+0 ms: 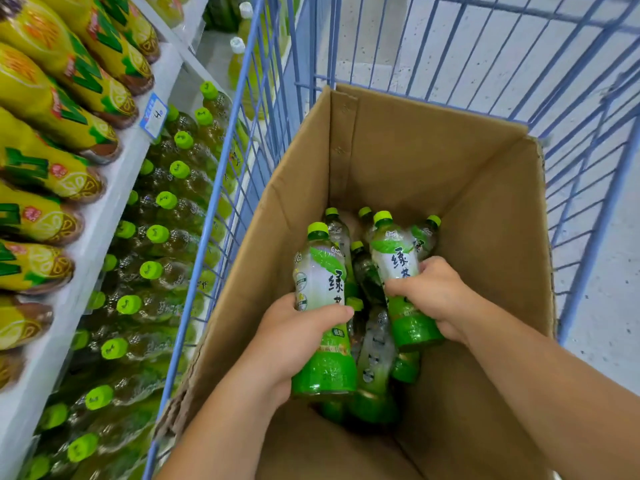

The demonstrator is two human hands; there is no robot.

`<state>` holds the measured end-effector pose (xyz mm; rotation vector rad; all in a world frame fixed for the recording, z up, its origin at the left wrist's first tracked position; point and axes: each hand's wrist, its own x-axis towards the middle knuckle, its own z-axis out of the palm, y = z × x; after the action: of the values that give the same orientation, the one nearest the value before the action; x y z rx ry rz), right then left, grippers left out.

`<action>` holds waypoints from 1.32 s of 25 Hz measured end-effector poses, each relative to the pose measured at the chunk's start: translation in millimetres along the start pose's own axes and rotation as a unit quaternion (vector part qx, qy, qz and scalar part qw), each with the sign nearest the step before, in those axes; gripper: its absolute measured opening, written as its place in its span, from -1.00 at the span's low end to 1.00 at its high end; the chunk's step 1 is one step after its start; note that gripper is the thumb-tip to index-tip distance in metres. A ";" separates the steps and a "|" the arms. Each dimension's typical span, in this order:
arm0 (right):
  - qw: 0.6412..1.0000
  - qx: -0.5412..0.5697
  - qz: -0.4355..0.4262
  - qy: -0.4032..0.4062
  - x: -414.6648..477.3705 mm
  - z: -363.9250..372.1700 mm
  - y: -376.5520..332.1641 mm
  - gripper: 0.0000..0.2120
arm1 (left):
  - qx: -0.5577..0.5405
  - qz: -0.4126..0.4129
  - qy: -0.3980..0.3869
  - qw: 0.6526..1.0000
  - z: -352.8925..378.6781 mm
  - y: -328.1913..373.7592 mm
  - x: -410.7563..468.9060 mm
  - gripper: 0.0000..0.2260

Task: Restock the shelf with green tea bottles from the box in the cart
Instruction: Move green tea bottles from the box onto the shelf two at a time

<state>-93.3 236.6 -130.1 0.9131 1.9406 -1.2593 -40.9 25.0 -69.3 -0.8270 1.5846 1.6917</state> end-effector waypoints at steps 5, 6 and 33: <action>0.998 0.005 -0.053 0.037 -77.6 2.0 15.4 -0.57 | 0.020 0.043 -0.016 0.999 -3.8 -4.4 -46.2 -0.68; 0.997 0.005 -0.061 0.046 -94.5 1.5 17.7 -0.57 | 0.021 0.043 -0.013 0.999 -3.1 -5.5 -57.0 -0.68; 0.936 -0.113 -0.334 0.014 -360.8 -54.7 -23.8 -0.66 | 0.027 0.270 0.197 0.942 -20.3 -12.2 -299.4 -0.77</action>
<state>78.4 206.4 191.4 0.1394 2.4607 -1.3300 141.7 -9.1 166.6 -0.7801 2.2859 1.9184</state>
